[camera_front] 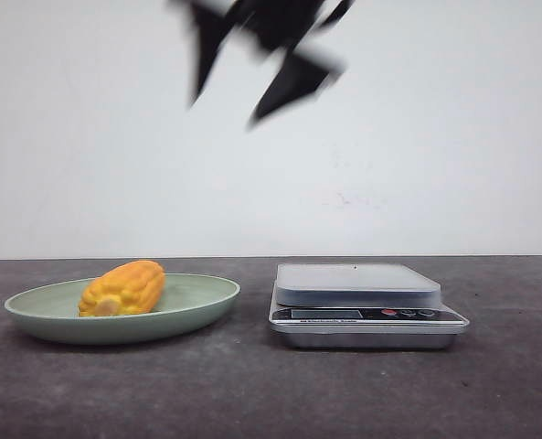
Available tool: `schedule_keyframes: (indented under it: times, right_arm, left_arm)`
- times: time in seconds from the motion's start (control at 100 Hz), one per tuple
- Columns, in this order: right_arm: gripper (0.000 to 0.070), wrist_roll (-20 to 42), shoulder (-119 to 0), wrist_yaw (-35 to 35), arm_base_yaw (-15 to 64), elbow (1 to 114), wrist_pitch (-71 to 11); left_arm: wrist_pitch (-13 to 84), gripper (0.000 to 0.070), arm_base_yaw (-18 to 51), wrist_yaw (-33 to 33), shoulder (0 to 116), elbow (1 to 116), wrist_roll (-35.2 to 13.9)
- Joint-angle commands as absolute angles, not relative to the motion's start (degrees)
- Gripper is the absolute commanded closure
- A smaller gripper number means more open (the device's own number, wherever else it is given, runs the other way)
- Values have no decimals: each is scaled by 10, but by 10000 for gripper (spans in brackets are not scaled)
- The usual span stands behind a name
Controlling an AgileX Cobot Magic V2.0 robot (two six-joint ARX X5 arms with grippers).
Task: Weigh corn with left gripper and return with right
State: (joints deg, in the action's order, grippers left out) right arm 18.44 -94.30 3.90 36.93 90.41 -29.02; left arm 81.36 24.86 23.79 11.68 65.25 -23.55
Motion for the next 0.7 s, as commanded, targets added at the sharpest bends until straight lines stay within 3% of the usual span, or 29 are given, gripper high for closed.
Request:
schedule_keyframes:
  times: [0.0,0.33,0.54,0.69]
  right_arm:
    - [243,152,-890,45,339,916,-317]
    - [243,86,-638,45,186,916,-475]
    - [243,72,-511,41,160,908,-596]
    - [243,92,-412,32,160,857,-623]
  left_arm:
    - [827,108,249,237,119,659,-233]
    - [794,108,249,240,119,659,-230]
    - [766,108,249,240,119,658,-229]
    - [759,108,249,239,119,654,-230]
